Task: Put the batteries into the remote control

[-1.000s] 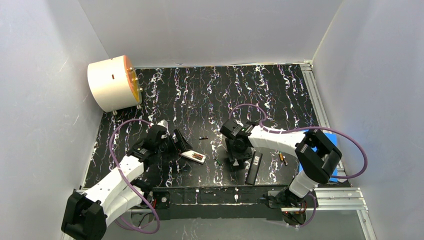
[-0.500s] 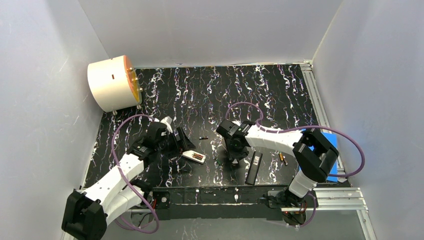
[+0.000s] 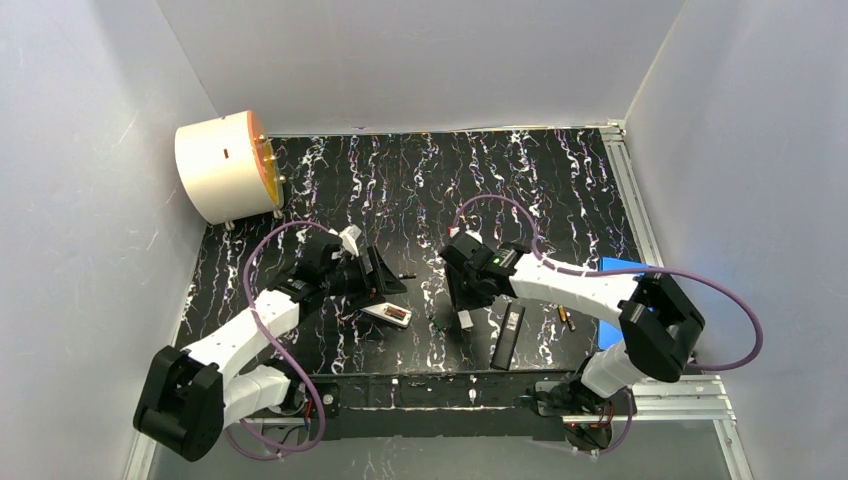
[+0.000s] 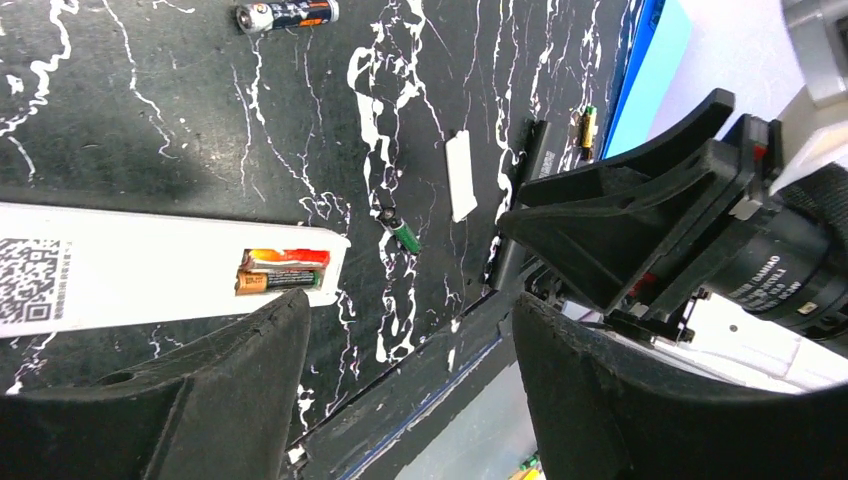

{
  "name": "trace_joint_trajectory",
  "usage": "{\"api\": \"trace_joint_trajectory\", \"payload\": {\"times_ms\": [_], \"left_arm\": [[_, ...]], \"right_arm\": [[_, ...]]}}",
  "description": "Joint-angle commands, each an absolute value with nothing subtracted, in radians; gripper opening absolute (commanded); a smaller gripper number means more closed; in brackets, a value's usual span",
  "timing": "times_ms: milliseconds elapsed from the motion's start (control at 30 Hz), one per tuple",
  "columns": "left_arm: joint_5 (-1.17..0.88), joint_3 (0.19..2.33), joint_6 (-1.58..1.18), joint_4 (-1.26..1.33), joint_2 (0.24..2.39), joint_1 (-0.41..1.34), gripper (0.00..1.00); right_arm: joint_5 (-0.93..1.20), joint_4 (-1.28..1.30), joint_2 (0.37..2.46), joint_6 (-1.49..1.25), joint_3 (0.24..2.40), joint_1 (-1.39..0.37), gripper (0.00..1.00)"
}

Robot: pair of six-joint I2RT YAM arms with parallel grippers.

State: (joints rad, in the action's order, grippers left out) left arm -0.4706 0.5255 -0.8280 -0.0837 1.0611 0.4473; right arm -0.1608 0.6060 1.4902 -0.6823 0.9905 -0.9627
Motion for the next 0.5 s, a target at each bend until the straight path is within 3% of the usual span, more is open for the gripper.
{"api": "trace_joint_trajectory", "payload": {"times_ms": [0, 233, 467], "left_arm": [[-0.544, 0.574, -0.839, -0.050, 1.092, 0.453, 0.70], [-0.526, 0.581, -0.817, -0.069, 1.095, 0.453, 0.71], [-0.520, 0.577, -0.816, -0.069, 1.098, 0.453, 0.71]], "right_arm": [[-0.142, 0.635, 1.533, -0.692, 1.000, -0.968, 0.47], [-0.133, 0.705, 1.610, -0.692, 1.025, -0.985, 0.54], [-0.151, 0.728, 1.661, -0.686, 1.037, -0.991, 0.55]]}}
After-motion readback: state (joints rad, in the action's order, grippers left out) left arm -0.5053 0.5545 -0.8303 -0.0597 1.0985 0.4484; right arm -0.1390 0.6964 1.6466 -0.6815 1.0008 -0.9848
